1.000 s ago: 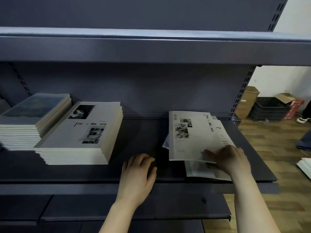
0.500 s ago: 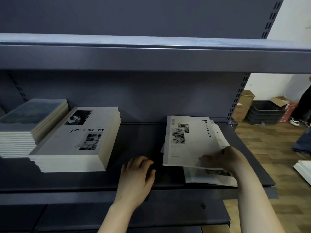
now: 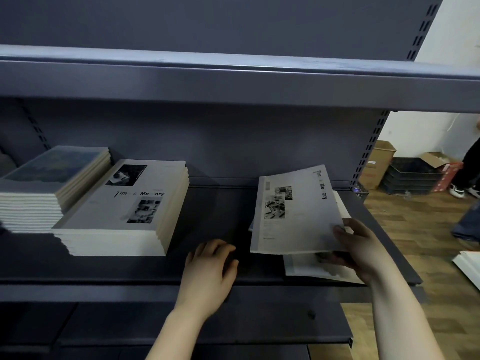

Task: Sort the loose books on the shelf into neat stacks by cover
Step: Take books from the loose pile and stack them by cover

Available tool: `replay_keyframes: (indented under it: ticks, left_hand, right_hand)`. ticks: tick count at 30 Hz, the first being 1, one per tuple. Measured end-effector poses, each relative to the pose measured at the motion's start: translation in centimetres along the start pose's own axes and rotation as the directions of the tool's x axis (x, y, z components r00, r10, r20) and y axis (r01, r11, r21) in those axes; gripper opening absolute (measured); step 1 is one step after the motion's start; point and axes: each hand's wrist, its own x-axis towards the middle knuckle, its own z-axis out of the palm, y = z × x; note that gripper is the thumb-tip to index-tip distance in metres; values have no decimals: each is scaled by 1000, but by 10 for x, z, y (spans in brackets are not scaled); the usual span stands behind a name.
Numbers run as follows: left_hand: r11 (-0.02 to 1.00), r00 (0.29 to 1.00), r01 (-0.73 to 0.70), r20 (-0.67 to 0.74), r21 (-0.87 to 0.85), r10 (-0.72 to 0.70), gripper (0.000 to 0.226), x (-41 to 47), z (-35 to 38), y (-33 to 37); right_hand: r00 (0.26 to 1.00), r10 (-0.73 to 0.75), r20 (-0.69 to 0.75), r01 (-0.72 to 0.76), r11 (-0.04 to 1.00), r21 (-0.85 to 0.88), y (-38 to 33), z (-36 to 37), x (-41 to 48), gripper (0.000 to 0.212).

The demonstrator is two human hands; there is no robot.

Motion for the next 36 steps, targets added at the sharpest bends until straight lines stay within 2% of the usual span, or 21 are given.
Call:
replay_keyframes:
  ticks: [3,5,9,10,11,13,14,15,19,23,26,30,31,33,36]
  left_hand:
    - [998,1000,21,-19,-60,-22,39,-2,-4,4]
    - [987,997,63,-26,-150,-67,43,-2,-7,9]
    - [873,984,142,-32,-467,-177,54,-1,-17,23]
    - [810,974,168,-30,-562,-223,54,-1,-20,26]
    - [705,957,214,2,-676,-289,54,-1,-24,27]
    - [371,923,278,139,-886,-360,49,-3,-33,28]
    - [243,918,279,184,-929,-352,45,-5,-37,26]
    - [195,922,265,189,-944,-339,43,-7,-39,24]
    - [155,929,141,76,-978,-363,51,-17,-48,12]
    - [112,913,54,3,-992,-409,57,-23,-62,-6]
    - [97,902,13,-30,-995,-431,56,-26,-77,-23]
    - [117,886,-2,-56,-993,-461,52,-30,-97,-55]
    - [129,882,-2,-62,-992,-467,52,-32,-102,-65]
    - [152,879,2,-71,-988,-472,52,-35,-110,-82]
    - [182,886,15,-72,-983,-459,54,-39,-121,-103]
  right_hand:
    - [999,-39,27,38,998,40,-2,2,-9,6]
    - [997,-47,53,43,997,68,-3,6,-16,9]
    - [977,-21,213,-21,981,195,3,20,-26,13]
    - [970,-12,243,-42,976,214,4,25,-29,16]
    - [961,-6,276,-56,975,216,6,28,-31,19]
    - [937,-13,350,-62,977,203,9,37,-35,21]
    - [924,-23,381,-58,978,198,10,41,-37,21]
    - [912,-35,408,-50,980,194,11,43,-38,22]
    - [866,-91,492,13,987,160,7,56,-47,32]
    - [853,-128,507,63,988,144,-1,77,-57,44]
    - [861,-122,493,35,983,183,-5,96,-59,48]
    - [822,-119,557,41,988,150,-7,124,-59,68]
    - [807,-121,578,34,987,158,-9,135,-60,65]
    - [800,-120,588,29,987,161,-13,158,-65,45]
    - [871,-127,474,58,986,158,-15,198,-72,22]
